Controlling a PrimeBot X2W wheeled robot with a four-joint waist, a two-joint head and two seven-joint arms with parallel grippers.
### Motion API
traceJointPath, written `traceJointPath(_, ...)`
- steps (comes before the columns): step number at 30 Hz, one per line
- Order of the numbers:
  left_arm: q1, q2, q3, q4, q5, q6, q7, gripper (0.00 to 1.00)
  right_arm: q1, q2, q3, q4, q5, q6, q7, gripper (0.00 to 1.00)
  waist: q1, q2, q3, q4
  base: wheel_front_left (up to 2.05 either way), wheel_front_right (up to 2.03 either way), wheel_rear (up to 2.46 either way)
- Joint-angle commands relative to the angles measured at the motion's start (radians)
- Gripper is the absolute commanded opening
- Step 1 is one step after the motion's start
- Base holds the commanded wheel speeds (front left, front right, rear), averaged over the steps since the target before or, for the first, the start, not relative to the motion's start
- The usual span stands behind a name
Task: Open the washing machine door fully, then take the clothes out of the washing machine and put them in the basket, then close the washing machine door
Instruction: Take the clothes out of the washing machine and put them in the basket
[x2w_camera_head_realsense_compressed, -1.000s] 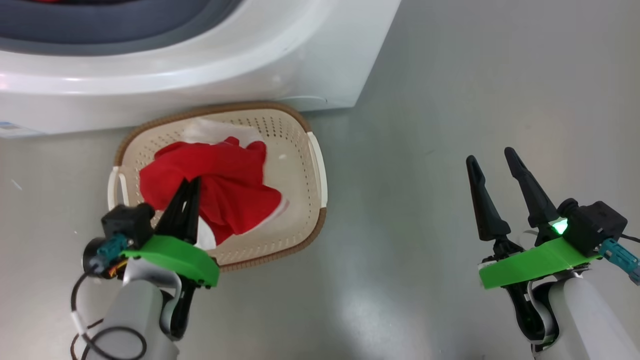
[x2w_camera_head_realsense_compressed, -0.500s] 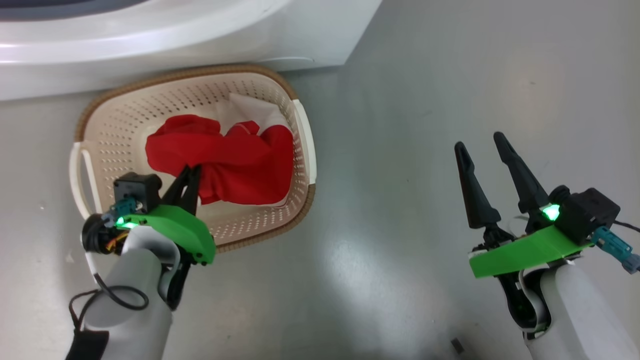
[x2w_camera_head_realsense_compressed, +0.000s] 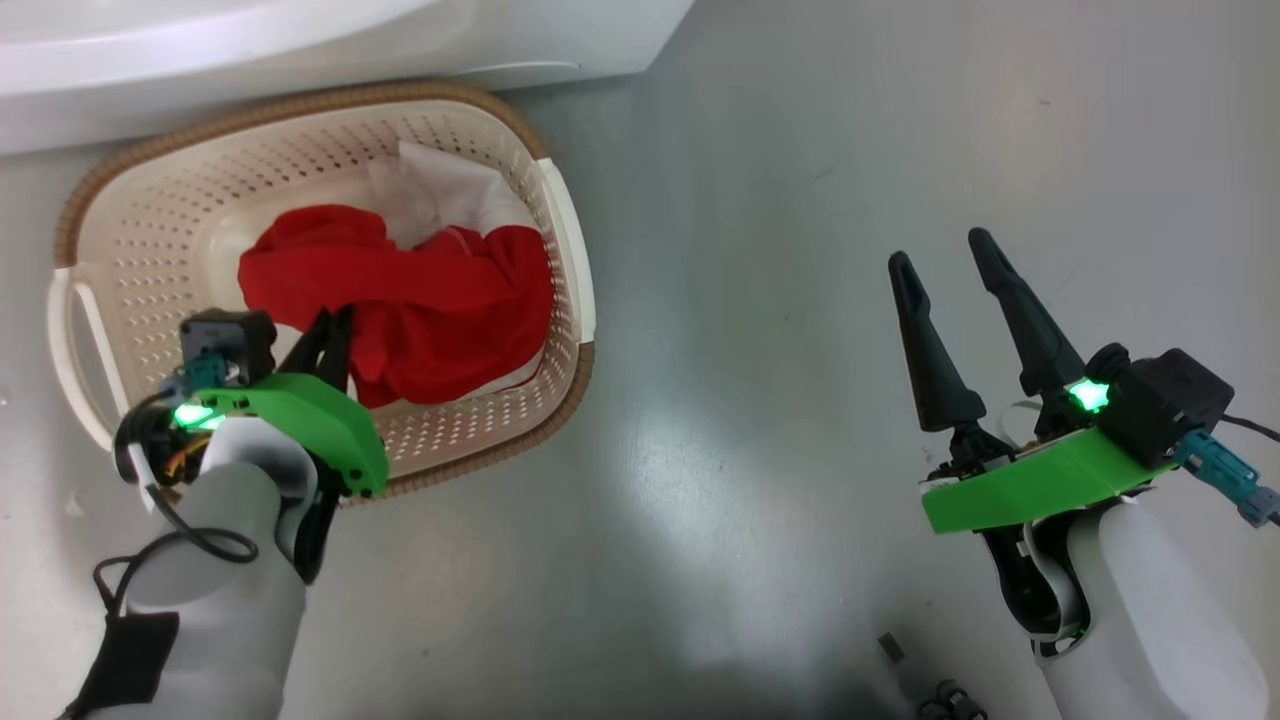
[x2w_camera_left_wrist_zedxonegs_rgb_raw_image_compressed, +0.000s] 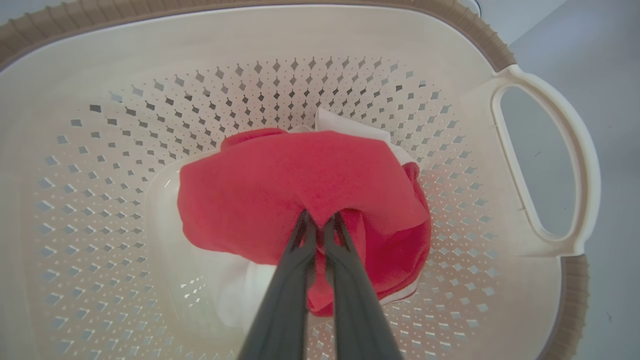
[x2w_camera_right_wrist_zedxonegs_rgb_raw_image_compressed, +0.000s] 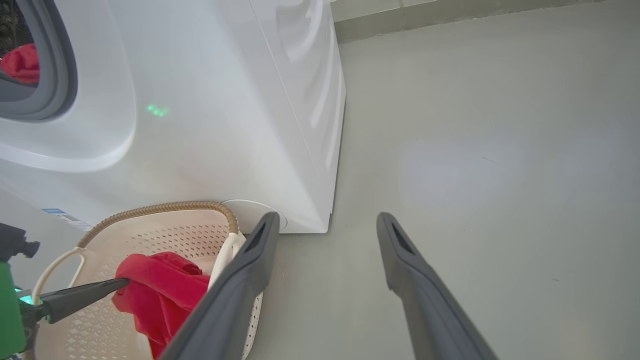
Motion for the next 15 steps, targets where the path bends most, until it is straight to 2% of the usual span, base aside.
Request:
traceJointPath(1, 0.003, 0.038, 0.014, 0.005, -0.010, -0.006, -0.005, 0.00, 0.013, 0.005, 0.023, -0.026, -0.018, 0.005, -0.006, 1.00, 0.0000, -0.0001, 0.011, -0.006, 0.00, 0.00, 0.00)
traceJointPath(4, -0.011, 0.041, 0.012, 0.020, -0.022, -0.006, -0.005, 0.00, 0.013, 0.005, 0.020, -0.029, -0.020, 0.005, -0.006, 1.00, 0.0000, -0.0001, 0.019, -0.007, 0.00, 0.00, 0.00)
traceJointPath(6, -0.016, 0.040, 0.008, 0.026, -0.029, -0.006, -0.005, 0.30, 0.013, 0.005, 0.017, -0.029, -0.021, 0.005, -0.006, 1.00, 0.0000, -0.0001, 0.020, -0.005, 0.00, 0.00, 0.00)
traceJointPath(7, -0.017, 0.039, 0.008, 0.027, -0.034, -0.006, -0.005, 0.40, 0.013, 0.004, 0.015, -0.029, -0.022, 0.005, -0.006, 1.00, 0.0000, -0.0001, 0.019, -0.004, 0.00, 0.00, 0.00)
traceJointPath(8, -0.017, 0.039, 0.008, 0.027, -0.034, -0.006, -0.005, 0.40, 0.013, 0.004, 0.015, -0.029, -0.022, 0.005, -0.006, 1.00, 0.0000, -0.0001, 0.019, -0.004, 0.00, 0.00, 0.00)
traceJointPath(9, -0.017, 0.039, 0.008, 0.027, -0.039, -0.006, -0.005, 0.75, 0.013, 0.004, 0.014, -0.028, -0.022, 0.005, -0.006, 1.00, 0.0000, -0.0001, 0.018, -0.004, 0.00, 0.00, 0.00)
traceJointPath(10, -0.017, 0.038, 0.007, 0.028, -0.043, -0.006, -0.005, 0.98, 0.012, 0.004, 0.013, -0.027, -0.023, 0.005, -0.006, 1.00, 0.0000, -0.0001, 0.016, -0.002, 0.00, 0.00, 0.00)
traceJointPath(15, -0.006, 0.034, 0.010, 0.024, -0.066, -0.006, -0.005, 1.00, 0.007, -0.001, 0.009, -0.022, -0.023, 0.005, -0.006, 1.00, 0.0000, -0.0001, -0.001, 0.006, 0.00, 0.00, 0.00)
